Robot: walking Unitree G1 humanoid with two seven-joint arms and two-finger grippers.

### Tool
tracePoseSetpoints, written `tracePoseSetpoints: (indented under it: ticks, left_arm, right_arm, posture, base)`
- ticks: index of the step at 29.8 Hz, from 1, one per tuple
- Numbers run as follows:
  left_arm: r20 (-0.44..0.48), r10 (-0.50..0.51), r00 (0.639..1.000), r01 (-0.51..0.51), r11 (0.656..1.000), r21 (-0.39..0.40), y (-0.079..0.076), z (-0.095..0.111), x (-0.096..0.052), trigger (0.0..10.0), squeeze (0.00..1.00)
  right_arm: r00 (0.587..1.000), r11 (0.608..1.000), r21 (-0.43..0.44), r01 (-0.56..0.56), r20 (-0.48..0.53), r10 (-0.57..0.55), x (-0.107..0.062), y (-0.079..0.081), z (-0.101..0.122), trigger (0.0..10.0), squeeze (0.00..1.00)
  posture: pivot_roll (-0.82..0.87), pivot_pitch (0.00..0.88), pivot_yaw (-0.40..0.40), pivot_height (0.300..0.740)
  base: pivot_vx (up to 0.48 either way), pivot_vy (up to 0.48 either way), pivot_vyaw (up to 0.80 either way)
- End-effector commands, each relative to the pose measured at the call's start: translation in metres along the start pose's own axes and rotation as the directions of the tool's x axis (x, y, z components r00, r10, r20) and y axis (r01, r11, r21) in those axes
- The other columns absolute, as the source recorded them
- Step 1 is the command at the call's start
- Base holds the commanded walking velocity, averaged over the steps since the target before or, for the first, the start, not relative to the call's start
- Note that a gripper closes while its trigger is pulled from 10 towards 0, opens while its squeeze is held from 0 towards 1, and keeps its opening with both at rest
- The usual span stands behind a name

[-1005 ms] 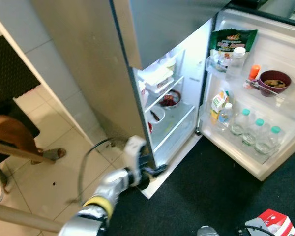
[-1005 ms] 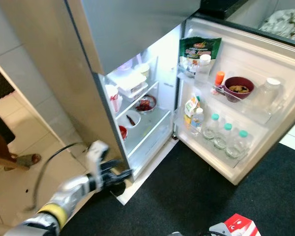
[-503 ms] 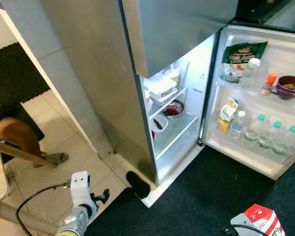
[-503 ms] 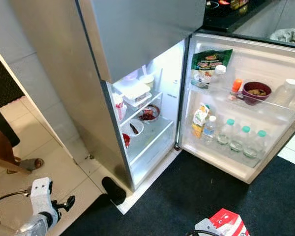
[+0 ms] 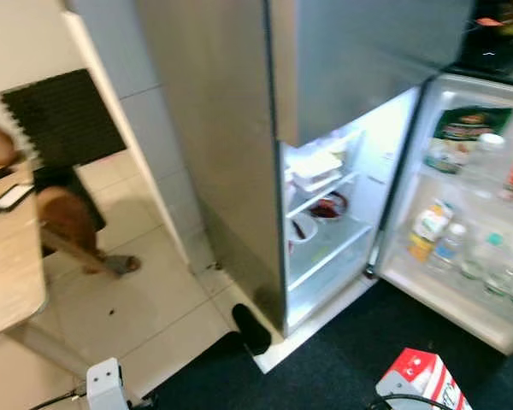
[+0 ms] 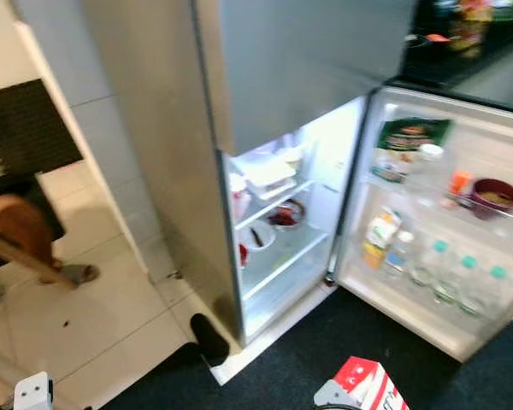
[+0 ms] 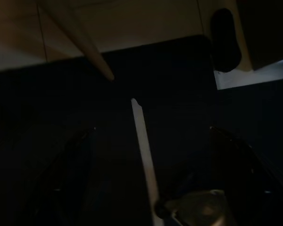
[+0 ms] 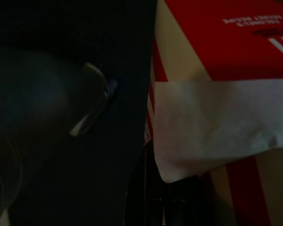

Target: Restocking fridge

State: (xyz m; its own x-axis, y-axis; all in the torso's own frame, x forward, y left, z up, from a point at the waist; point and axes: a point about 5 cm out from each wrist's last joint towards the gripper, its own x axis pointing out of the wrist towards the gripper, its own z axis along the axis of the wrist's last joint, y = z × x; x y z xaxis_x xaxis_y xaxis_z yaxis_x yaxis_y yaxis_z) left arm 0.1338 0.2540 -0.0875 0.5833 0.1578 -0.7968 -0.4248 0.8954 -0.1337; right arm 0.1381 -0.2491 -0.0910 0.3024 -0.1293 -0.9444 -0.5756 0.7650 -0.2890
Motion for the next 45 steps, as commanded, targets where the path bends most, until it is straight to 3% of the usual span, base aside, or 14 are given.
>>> tracePoseSetpoints:
  ticks: [1,10,24,45]
  left_arm:
    - [-0.008,-0.009,1.0,0.009,1.0,-0.026,-0.005,-0.002,0.001,10.0,0.0]
    - [-0.011,-0.057,0.998,0.057,0.998,-0.035,-0.016,-0.002,0.003,10.0,0.0]
    - [-0.017,-0.078,0.997,0.077,0.996,-0.032,-0.02,-0.005,0.003,10.0,0.0]
    - [-0.012,-0.096,0.995,0.095,0.994,-0.054,-0.022,-0.003,0.004,10.0,0.0]
  right_arm:
    - [1.0,1.0,-0.022,-0.017,0.007,0.018,0.0,0.004,0.001,10.0,0.0]
    - [1.0,0.998,-0.064,-0.028,0.013,0.028,0.0,0.004,0.004,10.0,0.0]
    - [1.0,0.993,-0.118,-0.012,0.004,0.012,0.001,0.004,0.003,10.0,0.0]
    - [1.0,0.992,-0.124,-0.006,0.012,0.007,0.001,0.005,0.005,10.0,0.0]
  posture:
    - [-0.1,0.0,0.04,0.74]
    - [-0.1,0.0,0.033,0.74]
    - [-0.09,0.0,0.024,0.74]
    - [-0.09,0.0,0.02,0.74]
  base:
    - [0.0,0.0,0.76]
    - [0.0,0.0,0.76]
    - [0.0,0.0,0.76]
    - [0.0,-0.36,0.0]
